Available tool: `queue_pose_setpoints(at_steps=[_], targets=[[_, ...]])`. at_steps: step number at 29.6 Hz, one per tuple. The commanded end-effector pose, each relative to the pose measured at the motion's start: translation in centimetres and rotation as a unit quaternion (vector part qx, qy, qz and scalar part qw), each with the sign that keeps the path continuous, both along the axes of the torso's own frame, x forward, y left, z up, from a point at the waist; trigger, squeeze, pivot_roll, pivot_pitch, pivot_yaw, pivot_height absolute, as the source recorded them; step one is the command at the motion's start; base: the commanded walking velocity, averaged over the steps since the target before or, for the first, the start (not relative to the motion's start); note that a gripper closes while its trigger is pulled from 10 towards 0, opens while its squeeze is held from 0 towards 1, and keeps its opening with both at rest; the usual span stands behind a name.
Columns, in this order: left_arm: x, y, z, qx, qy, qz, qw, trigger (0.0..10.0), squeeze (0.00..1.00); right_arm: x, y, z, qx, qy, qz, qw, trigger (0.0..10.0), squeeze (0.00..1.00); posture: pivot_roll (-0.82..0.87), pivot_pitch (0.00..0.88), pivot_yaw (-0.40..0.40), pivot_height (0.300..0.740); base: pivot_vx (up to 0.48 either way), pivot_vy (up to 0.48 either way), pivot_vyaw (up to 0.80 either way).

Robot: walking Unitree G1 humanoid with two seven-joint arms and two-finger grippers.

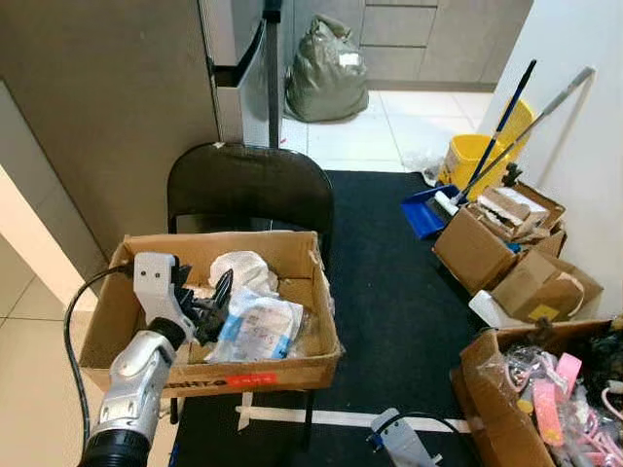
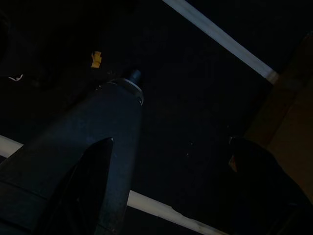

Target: Picking trash to rubbish bin

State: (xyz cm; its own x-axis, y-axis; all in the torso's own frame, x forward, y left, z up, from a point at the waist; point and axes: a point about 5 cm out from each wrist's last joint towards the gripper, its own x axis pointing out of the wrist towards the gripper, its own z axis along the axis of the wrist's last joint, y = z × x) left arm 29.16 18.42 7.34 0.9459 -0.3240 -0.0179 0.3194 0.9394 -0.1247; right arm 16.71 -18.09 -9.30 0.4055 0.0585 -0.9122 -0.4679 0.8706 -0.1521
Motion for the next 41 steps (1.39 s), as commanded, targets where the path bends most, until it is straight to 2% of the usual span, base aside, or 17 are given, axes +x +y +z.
queue_pose_setpoints(at_steps=[1, 2, 3, 7, 9, 16, 21, 24, 25, 34, 41], targets=[[-0.1, 0.0, -0.3, 0.006, 0.009, 0.001, 1.000, 10.0, 0.76, -1.2, 0.0, -0.5, 0.001, 0.024, 0.000, 1.000, 10.0, 0.00, 0.13, 0.047, 0.021, 0.740, 0.000, 0.000, 0.00], [-0.1, 0.0, -0.3, 0.006, 0.009, 0.001, 1.000, 10.0, 0.76, -1.2, 0.0, -0.5, 0.001, 0.024, 0.000, 1.000, 10.0, 0.00, 0.13, 0.047, 0.021, 0.740, 0.000, 0.000, 0.00], [-0.2, 0.0, -0.5, 0.005, 0.016, -0.001, 1.000, 10.0, 0.00, -1.2, 0.1, -0.5, 0.001, 0.024, 0.000, 1.000, 10.0, 0.00, 0.13, 0.048, 0.021, 0.740, 0.000, 0.000, 0.00], [-1.5, 0.1, -2.7, 0.040, 0.059, -0.024, 0.997, 10.0, 0.00, -1.2, 0.3, -0.5, 0.004, 0.024, -0.002, 1.000, 10.0, 0.00, 0.13, 0.050, 0.026, 0.740, 0.000, 0.000, 0.00], [-1.5, 0.1, -2.9, 0.040, 0.065, -0.024, 0.997, 10.0, 0.00, -1.2, 0.3, -0.5, 0.004, 0.024, -0.002, 1.000, 10.0, 0.00, 0.13, 0.050, 0.026, 0.740, 0.000, 0.000, 0.00], [-2.9, 1.0, -5.7, 0.060, 0.133, -0.002, 0.989, 10.0, 0.00, -1.4, 0.3, -0.6, 0.004, 0.025, -0.005, 1.000, 10.0, 0.00, 0.13, 0.052, 0.026, 0.740, -0.227, 0.000, 0.00], [-3.6, 1.5, -6.8, 0.062, 0.158, 0.010, 0.985, 10.0, 0.00, -1.4, 0.3, -0.6, 0.004, 0.026, -0.006, 1.000, 10.0, 0.00, 0.13, 0.051, 0.027, 0.740, -0.385, 0.000, 0.00], [-4.3, 1.9, -7.8, 0.067, 0.180, 0.016, 0.981, 10.0, 0.00, -1.4, 0.3, -0.6, 0.004, 0.026, -0.006, 1.000, 10.0, 0.00, 0.13, 0.049, 0.028, 0.740, -0.110, 0.000, 0.00], [-4.9, 2.4, -8.6, 0.072, 0.200, 0.025, 0.977, 10.0, 0.00, -1.4, 0.4, -0.6, 0.004, 0.025, -0.006, 1.000, 10.0, 0.00, 0.13, 0.047, 0.029, 0.740, -0.304, 0.000, 0.00], [-5.5, 2.8, -9.4, 0.075, 0.214, 0.035, 0.973, 10.0, 0.00, -1.4, 0.4, -0.6, 0.004, 0.025, -0.006, 1.000, 10.0, 0.00, 0.14, 0.048, 0.027, 0.740, -0.299, 0.000, 0.00], [-6.1, 2.9, -10.0, 0.080, 0.227, 0.036, 0.970, 10.0, 0.00, -1.5, 0.4, -0.7, 0.005, 0.026, -0.006, 1.000, 10.0, 0.00, 0.14, 0.049, 0.031, 0.740, 0.000, 0.000, 0.00]])
